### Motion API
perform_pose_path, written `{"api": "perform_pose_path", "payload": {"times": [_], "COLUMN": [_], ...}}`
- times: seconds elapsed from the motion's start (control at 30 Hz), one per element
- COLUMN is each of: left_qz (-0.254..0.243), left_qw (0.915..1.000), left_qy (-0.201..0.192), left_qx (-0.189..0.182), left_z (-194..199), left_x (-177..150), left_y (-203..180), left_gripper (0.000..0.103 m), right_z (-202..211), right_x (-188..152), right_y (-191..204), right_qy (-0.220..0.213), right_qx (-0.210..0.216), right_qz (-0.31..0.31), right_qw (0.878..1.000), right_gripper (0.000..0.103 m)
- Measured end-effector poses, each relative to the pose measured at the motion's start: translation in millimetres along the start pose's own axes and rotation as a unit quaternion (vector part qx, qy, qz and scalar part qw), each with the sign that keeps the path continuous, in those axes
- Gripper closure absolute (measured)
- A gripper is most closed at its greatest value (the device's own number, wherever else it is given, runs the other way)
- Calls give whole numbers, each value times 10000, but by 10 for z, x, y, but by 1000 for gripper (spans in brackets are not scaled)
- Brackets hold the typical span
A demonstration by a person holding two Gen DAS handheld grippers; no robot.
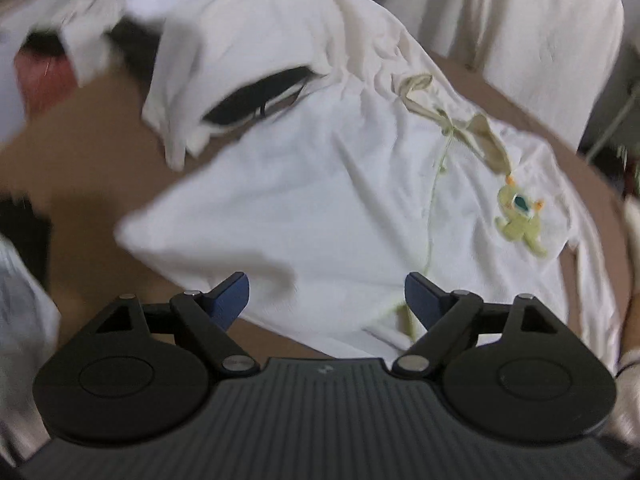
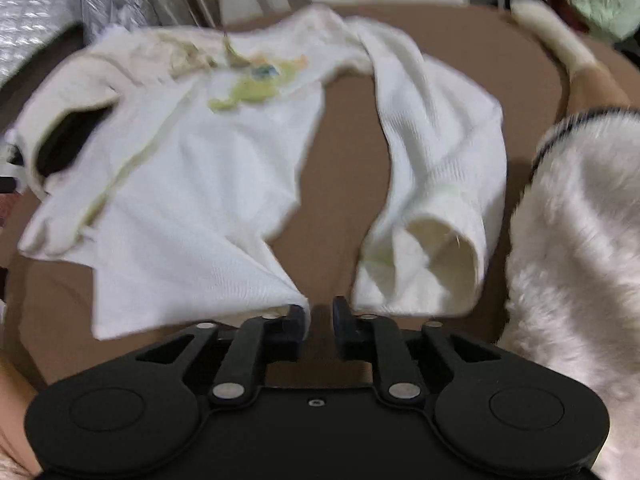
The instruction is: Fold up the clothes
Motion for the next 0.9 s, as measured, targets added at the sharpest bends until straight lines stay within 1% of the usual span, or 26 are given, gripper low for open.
{"api": "perform_pose_path", "payload": {"times": [0.07,0.13,0.2,0.23,0.27,0.3,0.33,0.37,0.4,0.43,0.47,0.5,0.53,0.57,0.6,0.63,0.67,0.7,0.73,0.77,0.8,0.87,0.9], "left_qz": [170,420,833,971,1096,1358,1639,1872,2077,2046,1976,1905,1833,1820,1816,1810,1803,1795,1786,1776,2080,2498,2483], "left_qw": [9996,9981,9950,9935,9919,9864,9782,9677,9541,9569,9622,9670,9710,9747,9777,9801,9818,9829,9832,9829,9767,9645,9666], "left_qy": [224,445,508,551,598,793,1011,1080,961,761,552,343,134,145,191,238,284,330,376,421,473,328,261], "left_qx": [-15,-100,-210,-221,-230,-484,-776,-1300,-1933,-1916,-1788,-1659,-1529,-1290,-1033,-775,-516,-258,2,261,-221,-795,-584], "left_z": [-102,-229,-363,-436,-509,-536,-554,-511,-411,-335,-264,-191,-118,-192,-291,-387,-483,-577,-669,-761,-793,-763,-747], "left_x": [79,114,-4,-91,-179,-257,-332,-331,-279,-227,-175,-122,-69,-84,-109,-134,-159,-185,-210,-235,-241,-214,-215], "left_y": [109,208,349,407,461,509,555,583,611,656,704,753,801,862,926,991,1055,1120,1185,1249,1307,1391,1425], "left_gripper": [18,18,18,18,20,20,21,21,19,19,18,18,17,18,18,18,20,22,29,37,37,35,35], "right_z": [185,296,266,249,175,96,18,-59,-160,-263,-365,-489,-625,-761,-893,-1019,-1111,-1203,-1288,-1353,-1403,-1463,-1431], "right_x": [28,90,138,161,159,153,113,68,29,-10,-49,-75,-100,-125,-146,-168,-202,-184,-154,-135,-129,-139,-159], "right_y": [149,411,763,941,1145,1351,1551,1747,1903,2054,2203,2327,2421,2513,2610,2686,2744,2774,2793,2783,2784,2781,2775], "right_qy": [-434,-811,-925,-974,-920,-855,-767,-676,-556,-433,-309,-177,-87,-1,-7,-64,-119,-146,-159,-150,-127,-136,-148], "right_qx": [241,516,759,878,1092,1311,1541,1768,1912,2048,2181,2237,2195,2145,1988,1767,1519,1319,1167,1079,1051,1106,1135], "right_qz": [130,521,1131,1439,1857,2281,2759,3233,3506,3760,4009,4091,4202,4316,4467,4633,4781,4869,4889,4887,4894,4885,4857], "right_qw": [9987,9940,9864,9809,9722,9610,9457,9272,9151,9027,8892,8845,8804,8762,8723,8684,8650,8633,8644,8656,8656,8654,8666], "right_gripper": [80,80,80,80,80,81,87,88,88,88,88,88,88,88,88,87,84,84,84,81,80,79,78]}}
Point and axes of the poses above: each gripper's, at about its wrist camera, not at the fingertips, and z roughly against the way its jaws point, y to its left, x to its top, the point moved 5 cm from there along -z, roughly the way its jaws point, and after that the axes turned 1 degree about -z, right-handed, at the moved point
